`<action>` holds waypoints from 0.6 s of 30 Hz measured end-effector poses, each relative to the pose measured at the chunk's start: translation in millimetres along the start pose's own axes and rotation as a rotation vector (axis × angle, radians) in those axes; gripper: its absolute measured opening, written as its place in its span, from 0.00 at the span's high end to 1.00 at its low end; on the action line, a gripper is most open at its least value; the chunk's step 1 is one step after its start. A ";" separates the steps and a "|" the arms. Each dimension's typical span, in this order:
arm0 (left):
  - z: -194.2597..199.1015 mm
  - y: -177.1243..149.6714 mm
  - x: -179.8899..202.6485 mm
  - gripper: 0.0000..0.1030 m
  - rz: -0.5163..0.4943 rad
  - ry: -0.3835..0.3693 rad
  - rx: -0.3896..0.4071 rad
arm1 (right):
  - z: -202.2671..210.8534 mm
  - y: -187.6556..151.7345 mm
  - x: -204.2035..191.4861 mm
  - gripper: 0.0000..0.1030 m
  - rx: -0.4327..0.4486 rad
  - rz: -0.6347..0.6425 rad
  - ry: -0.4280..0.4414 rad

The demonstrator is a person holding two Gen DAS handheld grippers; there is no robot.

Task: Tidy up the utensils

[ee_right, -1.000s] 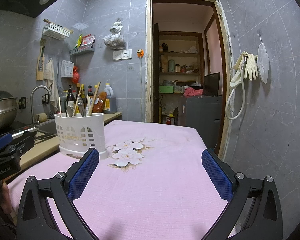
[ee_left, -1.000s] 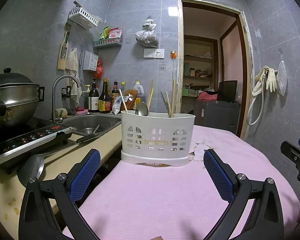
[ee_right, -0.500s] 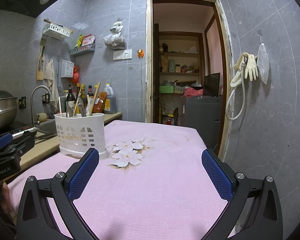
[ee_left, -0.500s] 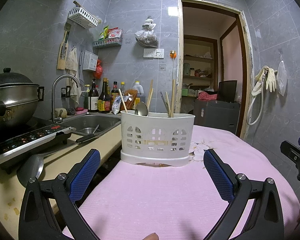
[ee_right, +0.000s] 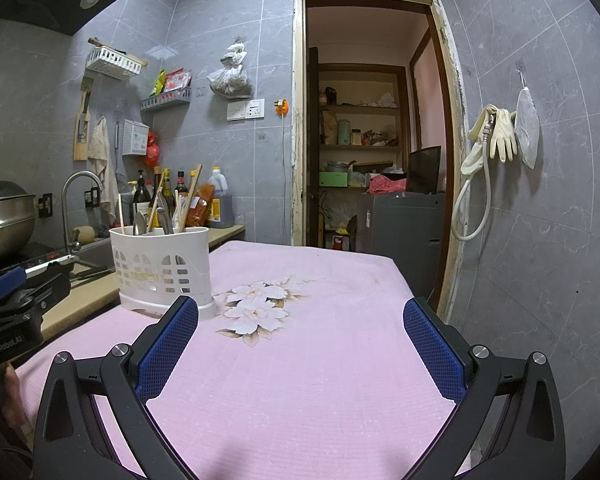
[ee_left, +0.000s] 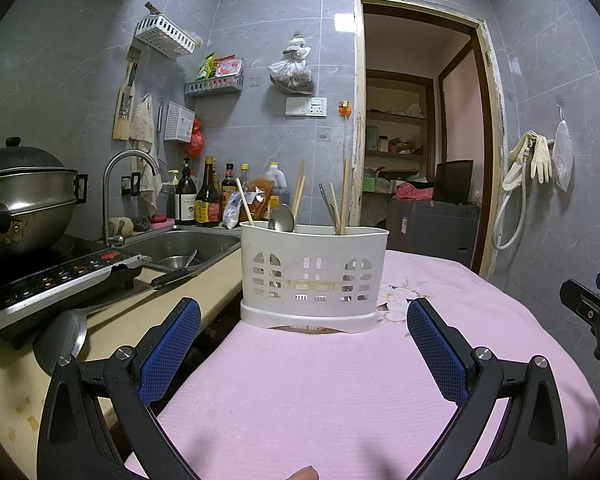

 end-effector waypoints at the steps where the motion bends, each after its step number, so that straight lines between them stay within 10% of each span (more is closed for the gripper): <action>1: 0.2 -0.9 0.2 0.02 -0.001 0.000 0.000 | -0.2 0.1 -0.1 0.00 -0.001 0.001 -0.001; 18: -8.6 -3.9 4.6 0.02 0.018 -0.014 -0.032 | -0.9 1.3 -4.4 0.00 -0.003 0.003 0.002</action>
Point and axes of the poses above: each gripper's, at about its wrist camera, not at the fingertips, and z roughly against the way its jaws point, x to its right, y to its top, the point moved 4 cm from there along -z, roughly the way its jaws point, and after that the axes turned 15 degrees about -x, right-handed, at the moved point
